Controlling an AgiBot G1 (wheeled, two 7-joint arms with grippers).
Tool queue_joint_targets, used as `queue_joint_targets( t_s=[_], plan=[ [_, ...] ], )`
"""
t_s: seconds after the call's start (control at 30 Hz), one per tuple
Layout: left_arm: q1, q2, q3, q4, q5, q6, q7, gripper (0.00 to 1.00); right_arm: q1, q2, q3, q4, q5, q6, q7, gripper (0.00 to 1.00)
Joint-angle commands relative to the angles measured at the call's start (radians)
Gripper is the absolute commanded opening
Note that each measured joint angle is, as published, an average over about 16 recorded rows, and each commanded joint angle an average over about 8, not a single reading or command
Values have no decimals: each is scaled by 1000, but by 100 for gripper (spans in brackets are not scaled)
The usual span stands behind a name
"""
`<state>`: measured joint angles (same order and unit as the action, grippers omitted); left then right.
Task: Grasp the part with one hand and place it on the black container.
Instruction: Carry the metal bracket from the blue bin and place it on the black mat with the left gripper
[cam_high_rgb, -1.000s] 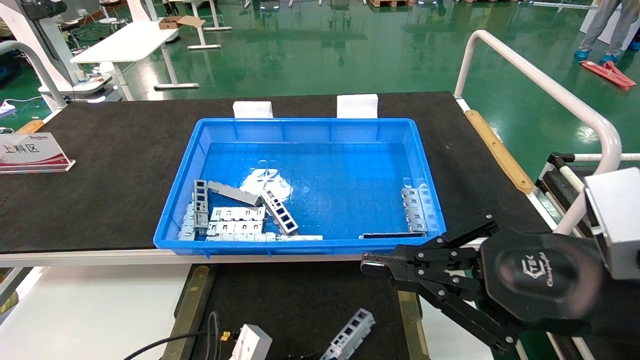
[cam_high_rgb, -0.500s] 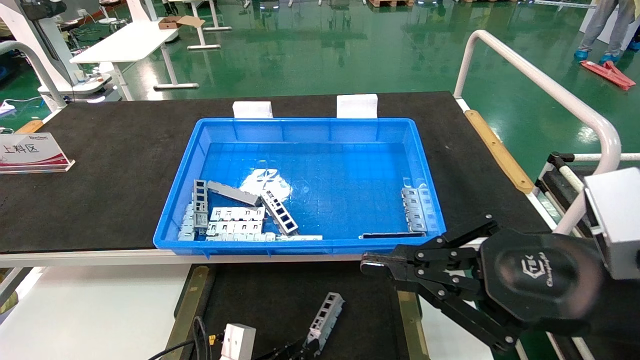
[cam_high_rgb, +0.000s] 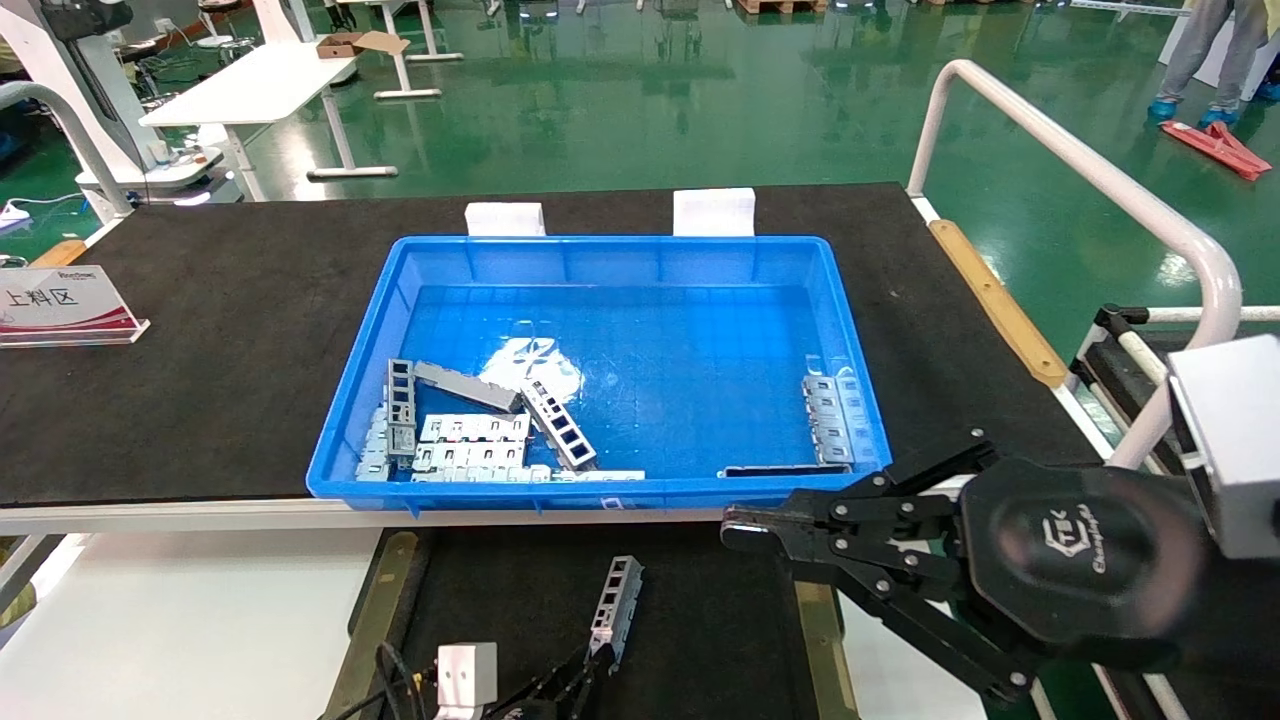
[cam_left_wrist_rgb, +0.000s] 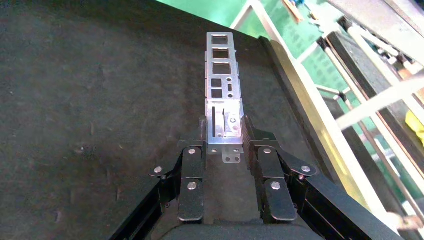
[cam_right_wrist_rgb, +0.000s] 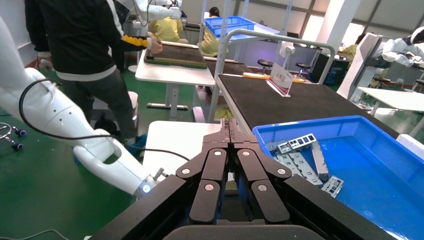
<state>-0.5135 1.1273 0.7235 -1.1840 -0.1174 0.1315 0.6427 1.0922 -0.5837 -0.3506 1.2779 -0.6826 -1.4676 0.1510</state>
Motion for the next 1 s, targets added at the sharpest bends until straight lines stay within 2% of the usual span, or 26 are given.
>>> queue_joint_targets(
  t_s=[0.03, 0.53, 0.9, 0.97, 1.0],
  plan=[
    [10, 30, -28, 16, 5, -4, 19, 0, 0, 0, 0, 0, 0, 0, 0, 0],
    [31, 165, -128, 99, 28, -13, 86, 0, 0, 0, 0, 0, 0, 0, 0, 0],
    [39, 209, -164, 139, 30, -13, 111, 0, 0, 0, -1, 0, 0, 0, 0, 0],
    [40, 212, -167, 143, 27, -12, 112, 3, 0, 0, -1, 0, 0, 0, 0, 7],
    [41, 213, -168, 145, 26, -11, 113, 13, 0, 0, -1, 0, 0, 0, 0, 19]
  ],
)
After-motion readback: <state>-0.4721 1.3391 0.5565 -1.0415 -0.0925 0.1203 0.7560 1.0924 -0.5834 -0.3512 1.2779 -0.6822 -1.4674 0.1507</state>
